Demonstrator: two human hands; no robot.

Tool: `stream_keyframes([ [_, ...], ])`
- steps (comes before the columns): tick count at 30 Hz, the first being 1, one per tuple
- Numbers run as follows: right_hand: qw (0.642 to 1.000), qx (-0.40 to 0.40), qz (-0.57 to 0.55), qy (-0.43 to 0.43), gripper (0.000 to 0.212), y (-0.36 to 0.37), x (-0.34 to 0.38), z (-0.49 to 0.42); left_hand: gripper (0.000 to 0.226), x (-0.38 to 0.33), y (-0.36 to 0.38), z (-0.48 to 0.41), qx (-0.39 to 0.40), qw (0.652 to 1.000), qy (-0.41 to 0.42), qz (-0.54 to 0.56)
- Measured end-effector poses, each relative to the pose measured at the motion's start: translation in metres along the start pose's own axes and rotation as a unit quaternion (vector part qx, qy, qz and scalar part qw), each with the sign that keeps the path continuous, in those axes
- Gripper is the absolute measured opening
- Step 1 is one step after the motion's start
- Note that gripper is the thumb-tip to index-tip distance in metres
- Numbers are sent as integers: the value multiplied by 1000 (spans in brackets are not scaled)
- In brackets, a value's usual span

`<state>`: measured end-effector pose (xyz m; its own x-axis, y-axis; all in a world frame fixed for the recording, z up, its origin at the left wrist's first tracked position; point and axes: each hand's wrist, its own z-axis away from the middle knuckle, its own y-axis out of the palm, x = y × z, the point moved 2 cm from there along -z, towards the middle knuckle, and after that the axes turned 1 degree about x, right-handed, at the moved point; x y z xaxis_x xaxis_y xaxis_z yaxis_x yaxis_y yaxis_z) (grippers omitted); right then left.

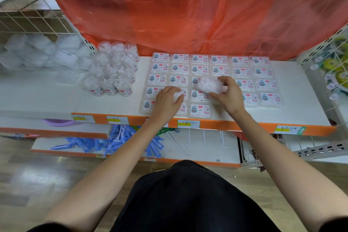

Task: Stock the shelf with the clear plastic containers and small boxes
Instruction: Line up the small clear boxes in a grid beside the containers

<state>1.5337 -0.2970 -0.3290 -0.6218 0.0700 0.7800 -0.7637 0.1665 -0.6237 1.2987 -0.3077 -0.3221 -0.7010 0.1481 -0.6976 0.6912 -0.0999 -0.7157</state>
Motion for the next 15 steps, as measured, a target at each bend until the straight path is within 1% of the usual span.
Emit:
stream_keyframes([
  [2, 999, 24, -4, -42, 63, 3, 8, 5, 32, -5, -5, -6, 6, 999, -28, 34],
  [4, 997, 35, -11, -68, 62, 5, 17, 11, 38, -12, -8, -12, 18, 991, -84, 104],
  [6, 995, 43, -23, -84, 62, 8, 24, 15, 42, -17, -9, -18, 32, 969, -154, 193],
  [7, 994, 48, -27, -89, 62, 9, 27, 17, 42, -17, -9, -20, 36, 958, -175, 226],
  [10, 992, 64, -22, -102, 60, 13, 32, 22, 39, -18, -10, -24, 48, 946, -183, 263],
  [12, 992, 67, -22, -109, 61, 14, 34, 26, 32, -15, -8, -25, 56, 935, -195, 290],
  [15, 991, 75, -49, -99, 69, 15, 34, 31, 36, -12, -8, -22, 65, 915, -214, 335],
])
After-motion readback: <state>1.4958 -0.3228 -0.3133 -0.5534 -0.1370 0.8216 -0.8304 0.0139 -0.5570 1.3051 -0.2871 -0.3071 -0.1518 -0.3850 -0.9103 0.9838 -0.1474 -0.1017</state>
